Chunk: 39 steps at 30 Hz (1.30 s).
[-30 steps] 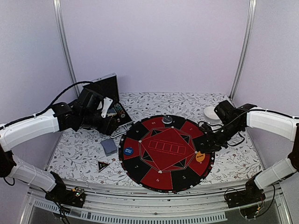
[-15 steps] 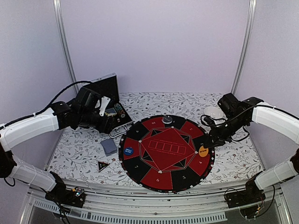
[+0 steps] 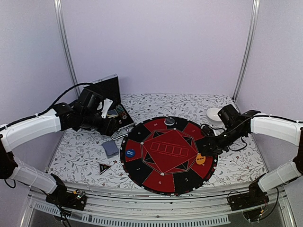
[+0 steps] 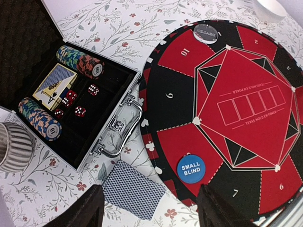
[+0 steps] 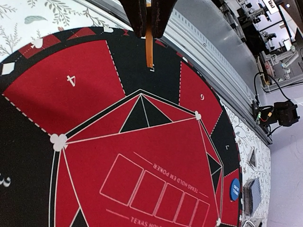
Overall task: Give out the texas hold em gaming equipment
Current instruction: Place the big blind button at position 5.
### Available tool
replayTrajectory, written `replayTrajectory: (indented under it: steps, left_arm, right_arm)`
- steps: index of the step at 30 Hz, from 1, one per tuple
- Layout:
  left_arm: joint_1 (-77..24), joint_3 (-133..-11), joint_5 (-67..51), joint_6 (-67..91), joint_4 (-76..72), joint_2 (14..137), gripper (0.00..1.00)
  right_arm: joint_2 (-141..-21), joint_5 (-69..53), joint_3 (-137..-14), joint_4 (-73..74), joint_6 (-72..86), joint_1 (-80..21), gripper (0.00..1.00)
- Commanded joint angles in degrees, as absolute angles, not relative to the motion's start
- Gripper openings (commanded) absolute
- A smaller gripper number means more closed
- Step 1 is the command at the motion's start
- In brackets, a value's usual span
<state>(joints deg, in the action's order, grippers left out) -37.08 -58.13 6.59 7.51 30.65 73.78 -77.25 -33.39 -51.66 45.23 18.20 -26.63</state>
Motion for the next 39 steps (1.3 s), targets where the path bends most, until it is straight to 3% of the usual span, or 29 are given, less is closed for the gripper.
replayTrajectory:
  steps: [1, 12, 25, 27, 32, 37, 39]
  left_arm:
    - [-36.12, -57.44, 5.74, 6.87, 29.27, 74.26, 0.7]
    - [-35.77, -57.18, 6.72, 6.68, 29.27, 75.62, 0.7]
    - [-35.46, -57.08, 6.32, 6.68, 29.27, 75.77, 0.71]
    - [-35.42, -56.98, 6.48, 6.72, 29.27, 75.51, 0.71]
    - [-35.42, -56.95, 5.87, 6.8, 29.18, 75.18, 0.71]
    - [-35.42, -56.8, 6.57, 6.77, 29.05, 74.86, 0.72]
    - [-35.42, -56.54, 7.2, 6.77, 28.73, 74.45, 0.72]
  right_arm:
    - [-78.66, -38.73, -44.23, 34.42, 21.24, -27.02, 0.03]
    - [-81.5, -45.52, -31.28, 20.67, 24.05, -28.71, 0.02]
    - [-84.97, -46.8, -29.45, 14.65, 29.5, -33.97, 0.06]
    - [-85.13, -44.89, -30.38, 15.88, 29.82, -34.02, 0.14]
    - [-82.31, -35.0, -35.6, 24.32, 30.56, -34.25, 0.5]
    - [-78.92, -27.33, -43.78, 34.88, 29.43, -34.84, 0.65]
    - [-77.46, -22.63, -48.08, 39.3, 29.36, -35.29, 0.78]
